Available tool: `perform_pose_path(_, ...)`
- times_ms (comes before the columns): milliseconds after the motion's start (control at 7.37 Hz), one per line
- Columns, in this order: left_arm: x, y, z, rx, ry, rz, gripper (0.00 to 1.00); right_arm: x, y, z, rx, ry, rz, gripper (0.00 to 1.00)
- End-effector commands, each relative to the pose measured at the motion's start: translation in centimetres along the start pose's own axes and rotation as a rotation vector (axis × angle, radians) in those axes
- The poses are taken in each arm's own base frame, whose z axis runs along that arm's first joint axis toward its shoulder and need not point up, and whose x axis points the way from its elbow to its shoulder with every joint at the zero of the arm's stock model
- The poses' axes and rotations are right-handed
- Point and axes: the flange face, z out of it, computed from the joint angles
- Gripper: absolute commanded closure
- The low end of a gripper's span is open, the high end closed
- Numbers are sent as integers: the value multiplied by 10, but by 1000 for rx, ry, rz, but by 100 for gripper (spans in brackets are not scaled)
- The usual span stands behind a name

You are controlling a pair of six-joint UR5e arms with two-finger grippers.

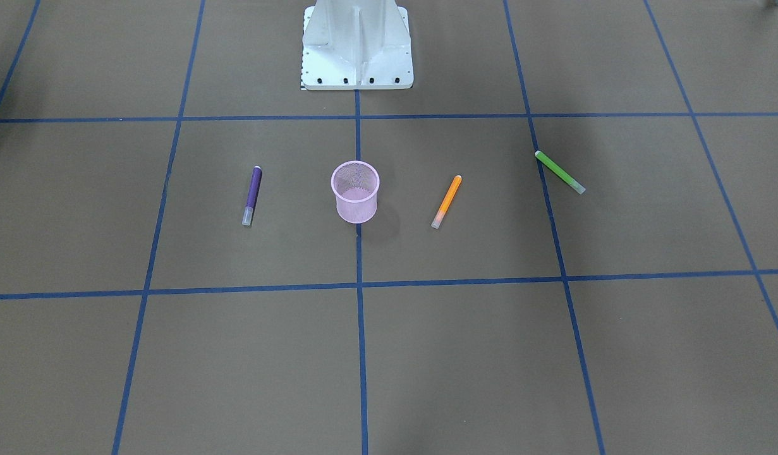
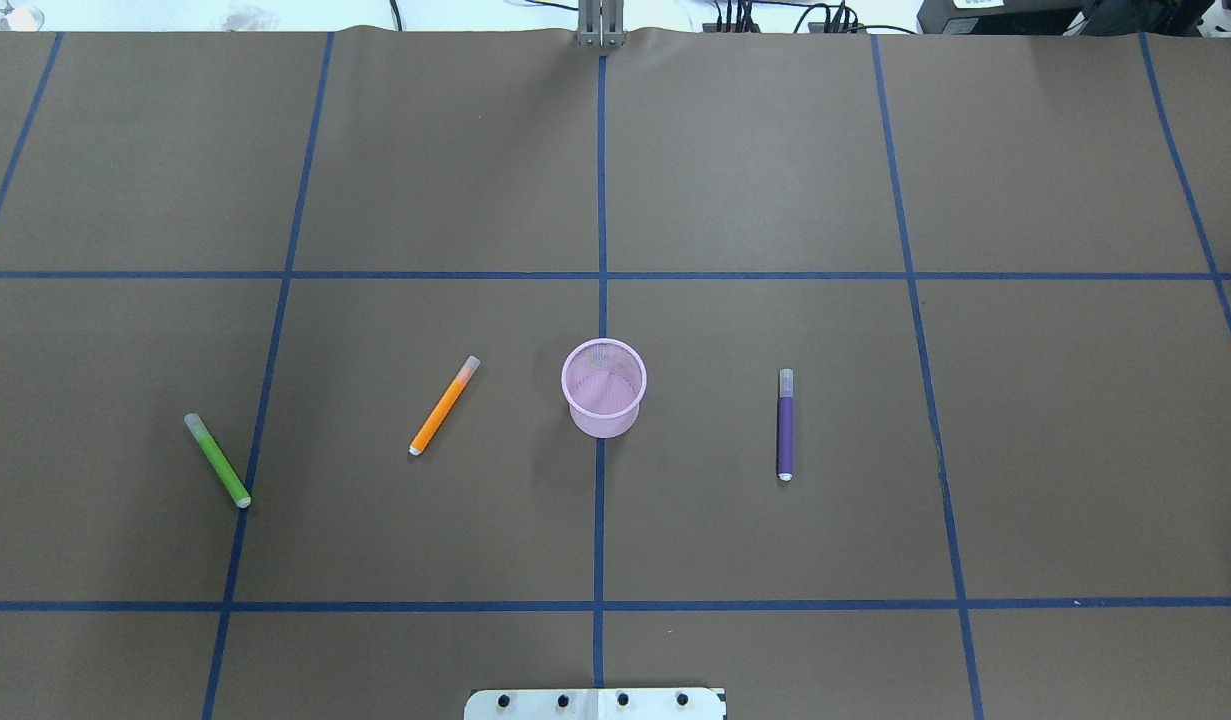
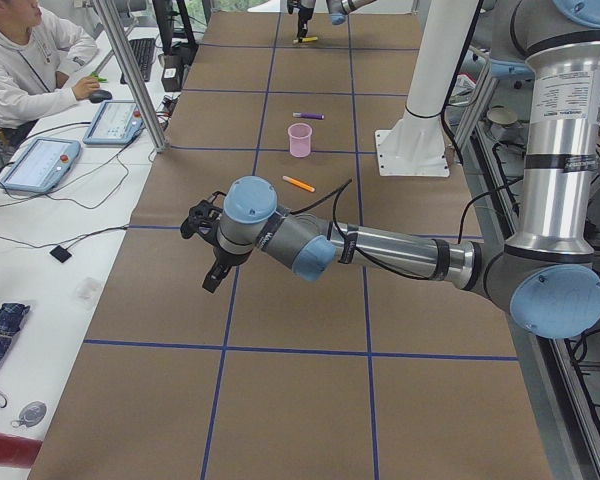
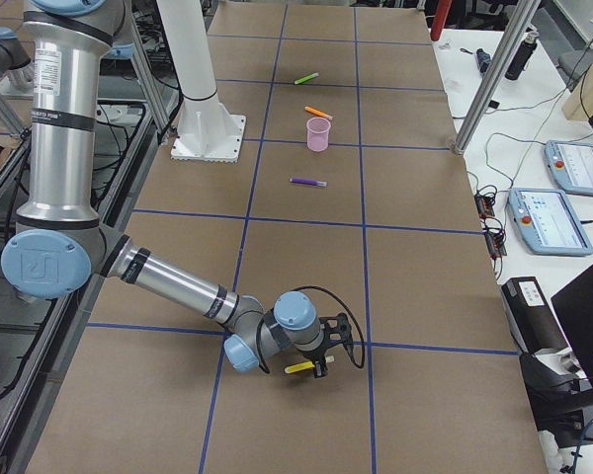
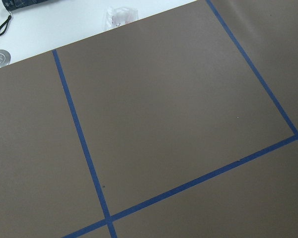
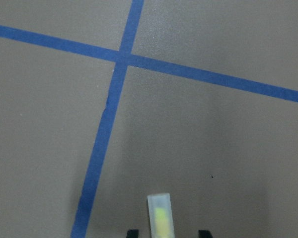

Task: Collect pens into pen holder
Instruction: 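Lower the right gripper onto the yellow marker and close on it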

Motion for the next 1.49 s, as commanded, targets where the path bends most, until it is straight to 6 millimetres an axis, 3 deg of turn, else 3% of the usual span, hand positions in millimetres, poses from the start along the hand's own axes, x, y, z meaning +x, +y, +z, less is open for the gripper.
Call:
perform_pose_path(0, 0, 0, 0, 0, 0, -1, 0, 1, 1, 0, -2, 1, 1, 50)
perform_pose_path(814, -1, 1, 1, -2, 0, -2, 0, 1, 1, 5, -12, 1, 1, 57)
perform_pose_path(950, -1, 1, 1, -2, 0, -2, 0, -1, 2, 6, -16, 0, -2, 66)
perform_pose_path(1086, -1, 1, 1, -3, 0, -3, 0, 0, 3, 7, -17, 1, 1, 100)
perform_pose_path(1357, -1, 1, 1, -2, 0, -2, 0, -6, -6, 3, -1, -7, -8, 100)
